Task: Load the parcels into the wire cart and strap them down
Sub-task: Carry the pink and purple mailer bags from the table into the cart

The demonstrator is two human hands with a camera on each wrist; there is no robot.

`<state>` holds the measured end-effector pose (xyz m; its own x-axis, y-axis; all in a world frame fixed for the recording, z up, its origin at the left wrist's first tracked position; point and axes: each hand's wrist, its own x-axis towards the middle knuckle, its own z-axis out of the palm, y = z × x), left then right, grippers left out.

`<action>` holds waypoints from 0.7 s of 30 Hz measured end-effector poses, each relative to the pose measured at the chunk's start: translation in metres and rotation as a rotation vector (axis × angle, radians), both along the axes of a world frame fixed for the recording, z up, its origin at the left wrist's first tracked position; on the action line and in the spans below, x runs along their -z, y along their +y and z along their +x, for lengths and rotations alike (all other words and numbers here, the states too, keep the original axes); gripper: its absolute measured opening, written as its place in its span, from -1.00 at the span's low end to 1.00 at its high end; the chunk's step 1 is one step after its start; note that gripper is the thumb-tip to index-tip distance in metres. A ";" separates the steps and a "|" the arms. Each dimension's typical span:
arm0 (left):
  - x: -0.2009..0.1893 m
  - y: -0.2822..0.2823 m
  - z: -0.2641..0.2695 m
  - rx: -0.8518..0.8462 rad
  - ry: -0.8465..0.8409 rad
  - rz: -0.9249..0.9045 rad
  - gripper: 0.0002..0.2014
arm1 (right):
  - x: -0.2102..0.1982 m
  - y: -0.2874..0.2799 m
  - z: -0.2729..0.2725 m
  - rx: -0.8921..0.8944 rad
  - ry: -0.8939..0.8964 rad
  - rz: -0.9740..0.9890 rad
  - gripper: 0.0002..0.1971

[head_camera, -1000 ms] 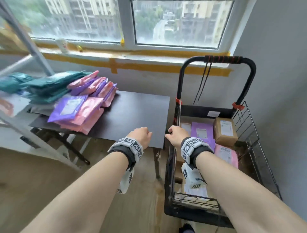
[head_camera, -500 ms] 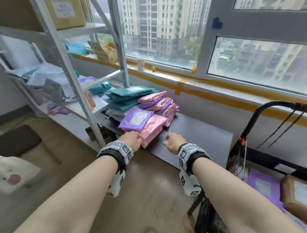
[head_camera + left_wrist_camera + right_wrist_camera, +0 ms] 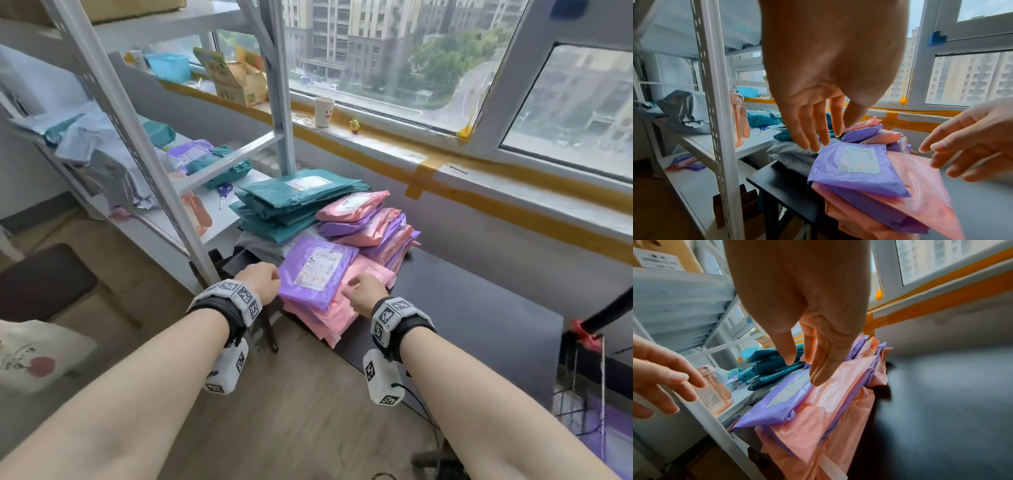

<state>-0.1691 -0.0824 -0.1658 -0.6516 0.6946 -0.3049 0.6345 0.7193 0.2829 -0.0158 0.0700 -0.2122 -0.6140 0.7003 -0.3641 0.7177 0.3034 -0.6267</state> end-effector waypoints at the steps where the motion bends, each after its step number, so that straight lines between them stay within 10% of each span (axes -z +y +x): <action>1: 0.006 0.004 -0.009 -0.004 -0.013 0.009 -0.76 | 0.005 0.002 -0.007 0.024 0.014 -0.023 -0.68; 9: 0.067 0.041 -0.085 -0.011 -0.207 -0.007 -0.65 | 0.042 0.018 -0.054 0.304 0.095 -0.127 -0.49; 17: 0.103 0.078 -0.130 -0.223 -0.866 0.175 -0.70 | 0.050 0.013 -0.072 0.657 0.107 -0.216 -0.44; 21: 0.108 0.082 -0.134 -0.189 -0.929 0.189 -0.69 | 0.045 0.004 -0.075 0.724 0.118 -0.258 -0.39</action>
